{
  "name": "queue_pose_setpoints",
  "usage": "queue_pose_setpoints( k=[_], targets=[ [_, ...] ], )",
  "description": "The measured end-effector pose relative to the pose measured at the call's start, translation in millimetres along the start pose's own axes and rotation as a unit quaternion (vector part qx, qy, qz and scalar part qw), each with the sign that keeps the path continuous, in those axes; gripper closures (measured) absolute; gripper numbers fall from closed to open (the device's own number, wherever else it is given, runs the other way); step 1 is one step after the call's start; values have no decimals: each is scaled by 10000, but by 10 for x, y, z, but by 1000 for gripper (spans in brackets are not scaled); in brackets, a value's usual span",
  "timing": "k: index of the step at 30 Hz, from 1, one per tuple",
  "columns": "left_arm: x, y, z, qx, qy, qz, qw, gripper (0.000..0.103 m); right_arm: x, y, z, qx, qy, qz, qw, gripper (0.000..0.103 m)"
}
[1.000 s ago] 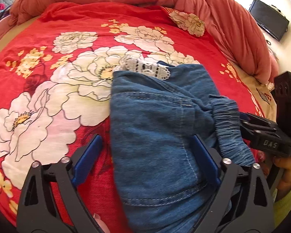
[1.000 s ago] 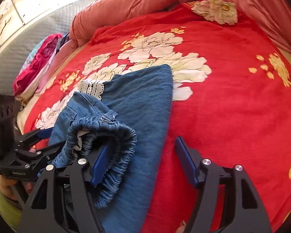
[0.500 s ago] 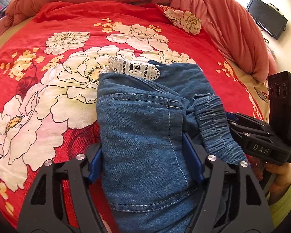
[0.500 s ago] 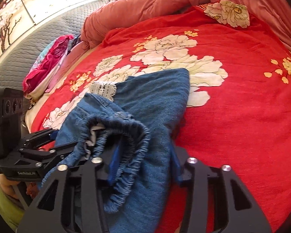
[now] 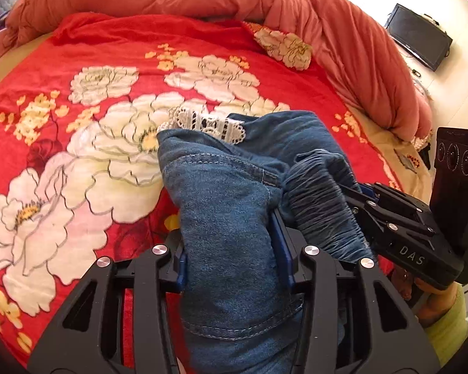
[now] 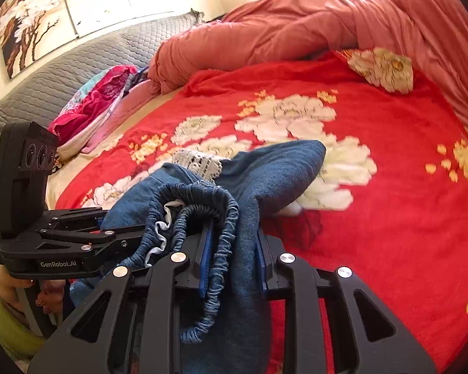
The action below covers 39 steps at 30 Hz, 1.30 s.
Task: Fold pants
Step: 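Grasp the folded pants with the left gripper while the right gripper grasps the waistband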
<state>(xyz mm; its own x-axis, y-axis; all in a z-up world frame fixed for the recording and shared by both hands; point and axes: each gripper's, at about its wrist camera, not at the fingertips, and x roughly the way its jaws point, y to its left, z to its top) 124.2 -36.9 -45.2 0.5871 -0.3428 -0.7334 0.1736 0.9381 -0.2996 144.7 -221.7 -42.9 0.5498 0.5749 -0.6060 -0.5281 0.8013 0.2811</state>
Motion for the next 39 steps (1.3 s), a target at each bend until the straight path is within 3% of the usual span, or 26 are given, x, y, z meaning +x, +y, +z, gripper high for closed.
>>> queue_pose_setpoints(
  k=[9,22,39],
  targets=[
    [-46,32,392,169,-337,55,9993,68,100,24,384,-170,-206,-191,9995,81],
    [159,224,928,406,-445,410,9973,70,518,-44,910,-352,-164,-411,9984,81],
    [502,460,1049,240,-418,590,9971,70,943,-193,1003,-409,136,-591,9973,81]
  ],
)
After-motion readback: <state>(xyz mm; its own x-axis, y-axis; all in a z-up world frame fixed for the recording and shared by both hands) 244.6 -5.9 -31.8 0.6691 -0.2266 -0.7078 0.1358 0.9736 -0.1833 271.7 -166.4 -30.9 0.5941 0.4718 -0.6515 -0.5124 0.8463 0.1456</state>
